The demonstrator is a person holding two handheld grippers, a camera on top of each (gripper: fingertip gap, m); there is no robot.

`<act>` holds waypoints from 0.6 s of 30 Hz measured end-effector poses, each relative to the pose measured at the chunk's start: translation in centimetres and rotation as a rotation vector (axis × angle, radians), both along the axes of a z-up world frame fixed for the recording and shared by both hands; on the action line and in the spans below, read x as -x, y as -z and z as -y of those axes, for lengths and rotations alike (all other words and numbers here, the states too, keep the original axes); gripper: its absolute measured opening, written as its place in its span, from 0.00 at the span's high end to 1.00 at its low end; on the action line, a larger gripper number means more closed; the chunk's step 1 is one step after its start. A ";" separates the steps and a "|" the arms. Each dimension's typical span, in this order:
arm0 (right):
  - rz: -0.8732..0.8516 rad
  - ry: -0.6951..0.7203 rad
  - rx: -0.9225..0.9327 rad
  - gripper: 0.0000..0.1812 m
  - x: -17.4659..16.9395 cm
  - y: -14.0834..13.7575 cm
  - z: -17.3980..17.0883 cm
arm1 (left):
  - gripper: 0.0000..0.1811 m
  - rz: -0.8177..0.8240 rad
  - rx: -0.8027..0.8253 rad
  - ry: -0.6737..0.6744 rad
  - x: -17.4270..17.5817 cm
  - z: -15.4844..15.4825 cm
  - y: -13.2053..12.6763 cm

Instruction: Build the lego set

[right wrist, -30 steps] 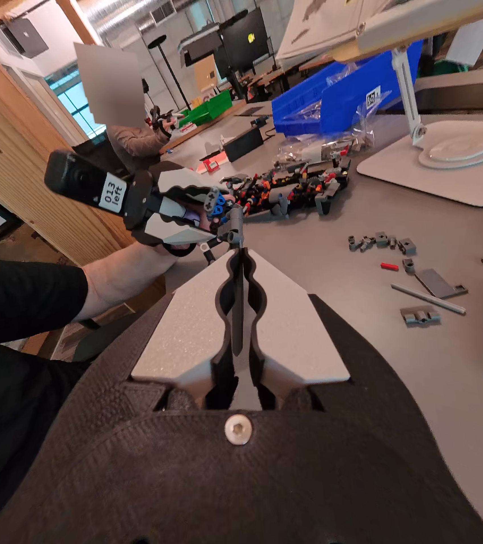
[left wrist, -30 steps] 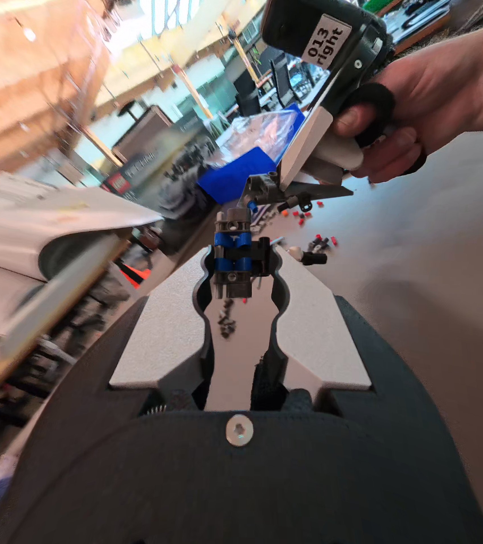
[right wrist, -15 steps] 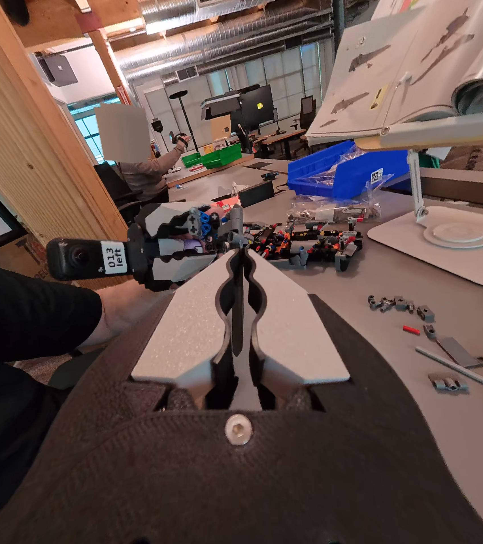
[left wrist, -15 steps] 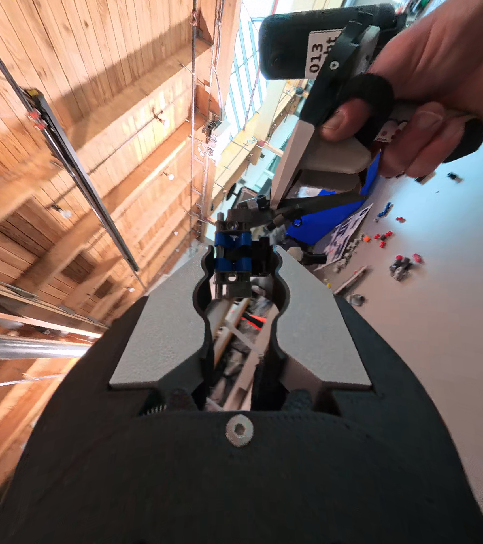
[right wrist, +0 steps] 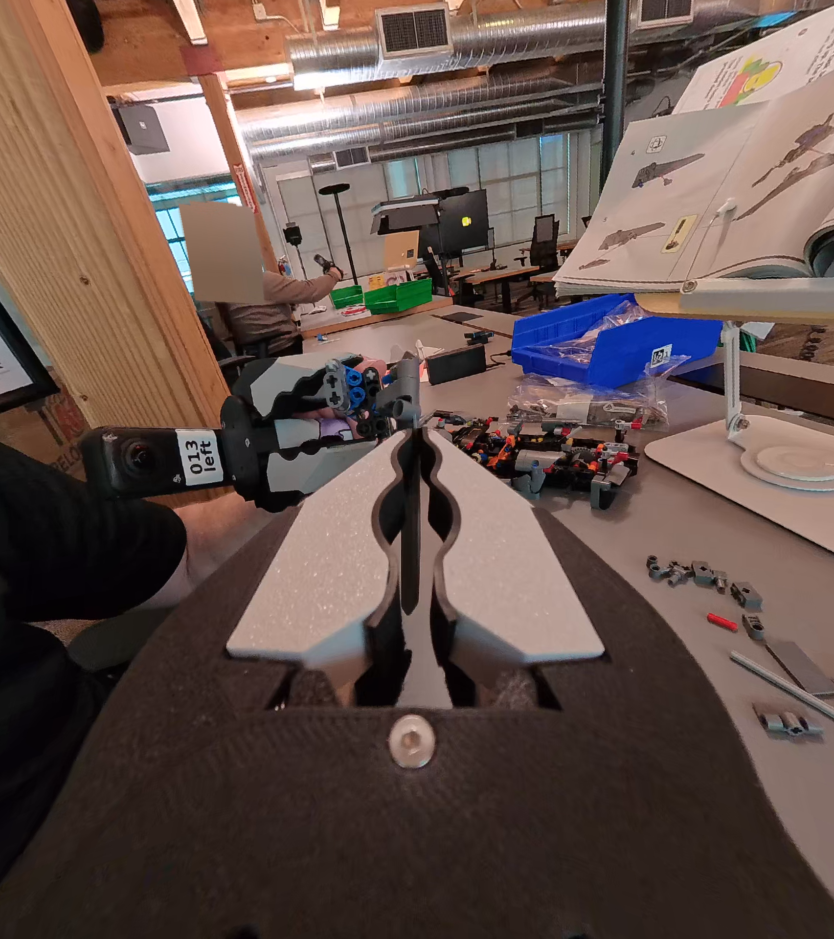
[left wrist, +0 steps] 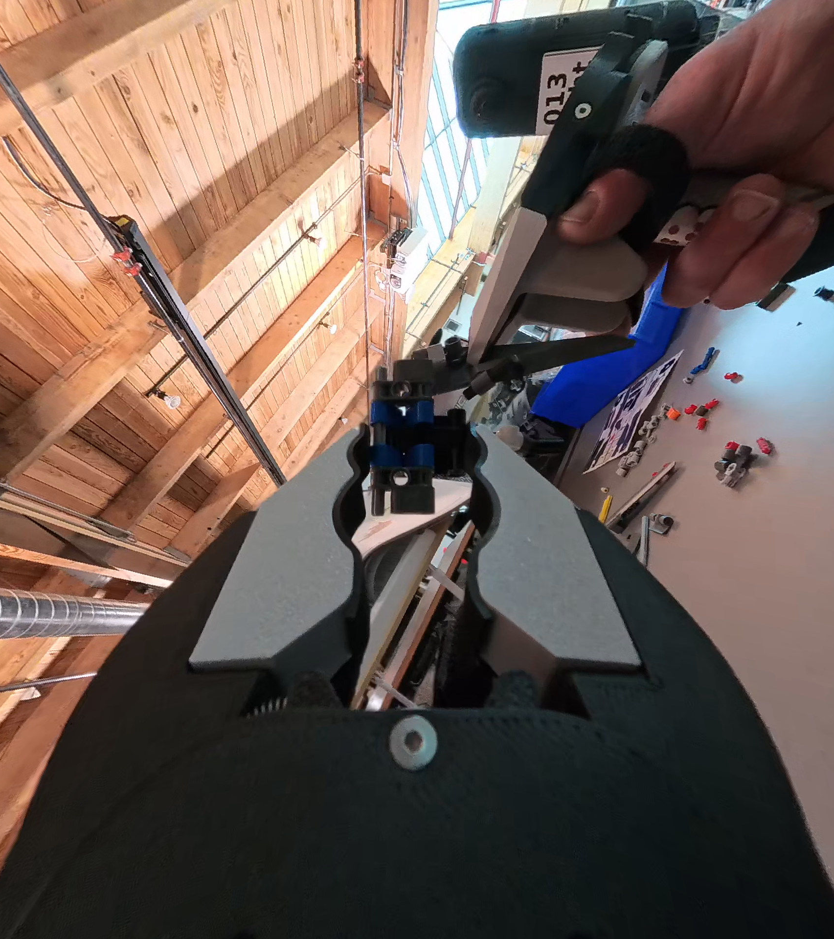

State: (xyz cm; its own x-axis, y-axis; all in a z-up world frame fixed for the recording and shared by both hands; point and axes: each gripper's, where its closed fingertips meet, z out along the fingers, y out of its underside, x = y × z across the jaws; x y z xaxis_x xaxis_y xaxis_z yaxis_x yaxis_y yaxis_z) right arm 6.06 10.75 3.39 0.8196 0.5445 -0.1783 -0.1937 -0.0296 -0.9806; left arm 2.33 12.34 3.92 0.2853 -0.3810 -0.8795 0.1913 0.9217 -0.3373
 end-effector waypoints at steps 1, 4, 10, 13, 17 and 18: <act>0.001 0.004 0.002 1.00 -0.1 0.1 -0.1 | 0.81 -0.008 0.014 0.004 -0.1 -0.1 0.1; -0.005 0.016 0.012 1.00 -0.6 0.5 -0.4 | 0.81 -0.045 0.077 0.019 -0.5 -0.7 0.7; -0.035 0.066 0.033 1.00 -2.6 1.5 -1.1 | 0.81 -0.156 0.236 0.051 -1.7 -2.0 2.8; -0.052 0.090 0.038 1.00 -3.6 2.0 -1.1 | 0.81 -0.250 0.312 0.042 -2.6 -2.7 4.3; -0.067 0.122 0.045 1.00 -4.9 2.5 -1.2 | 0.81 -0.401 0.433 0.033 -4.2 -3.3 7.4; -0.072 0.130 0.050 1.00 -5.2 2.7 -1.2 | 0.81 -0.422 0.445 0.038 -4.4 -3.4 7.8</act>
